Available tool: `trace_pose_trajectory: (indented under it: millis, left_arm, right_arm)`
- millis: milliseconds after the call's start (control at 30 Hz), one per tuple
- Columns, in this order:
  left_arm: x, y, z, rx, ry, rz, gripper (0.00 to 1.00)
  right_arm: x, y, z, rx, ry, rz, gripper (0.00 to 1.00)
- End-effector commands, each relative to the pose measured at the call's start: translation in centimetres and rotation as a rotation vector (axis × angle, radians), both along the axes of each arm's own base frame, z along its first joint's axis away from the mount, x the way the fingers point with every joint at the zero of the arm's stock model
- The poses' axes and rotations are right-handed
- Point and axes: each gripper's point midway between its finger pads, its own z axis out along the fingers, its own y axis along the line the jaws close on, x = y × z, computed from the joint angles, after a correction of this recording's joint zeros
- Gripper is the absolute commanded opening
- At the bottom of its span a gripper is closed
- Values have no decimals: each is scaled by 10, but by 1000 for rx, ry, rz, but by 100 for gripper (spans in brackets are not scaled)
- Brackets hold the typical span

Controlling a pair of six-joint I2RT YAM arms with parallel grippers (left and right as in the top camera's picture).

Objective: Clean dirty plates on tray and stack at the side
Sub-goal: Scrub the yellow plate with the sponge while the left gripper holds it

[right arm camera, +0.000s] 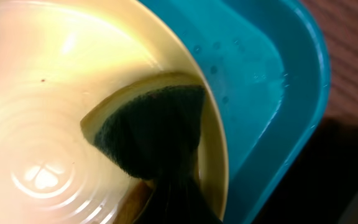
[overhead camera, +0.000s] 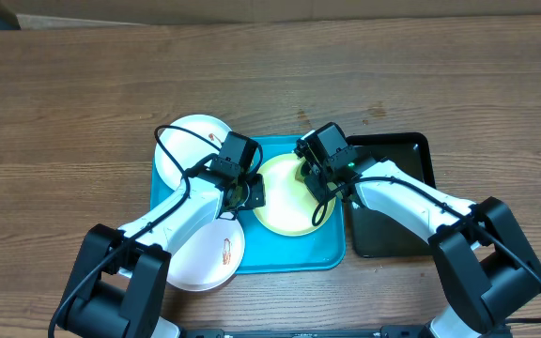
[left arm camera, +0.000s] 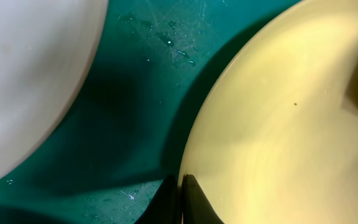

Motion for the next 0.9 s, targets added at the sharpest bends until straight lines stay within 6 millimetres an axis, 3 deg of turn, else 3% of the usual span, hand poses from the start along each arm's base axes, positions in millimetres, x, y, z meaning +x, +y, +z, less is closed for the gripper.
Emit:
trace_pose_trajectory:
  millis: [0,300,633,867]
  left_arm:
    - [-3,2,-5,12,12,5,4]
    - [-2,1,-5,10,9,5,4]
    - [-2,1,-5,10,8,5,4]
    - [-1,1,-4,9,6,5,4]
  right_arm:
    - [-19,6,-4,65,90,13,4]
    - [-38,23,-3,178,201,10,4]
    - [-36,26,-6,205,222,-74,4]
    - [-39,32,-21,253,303,-216,4]
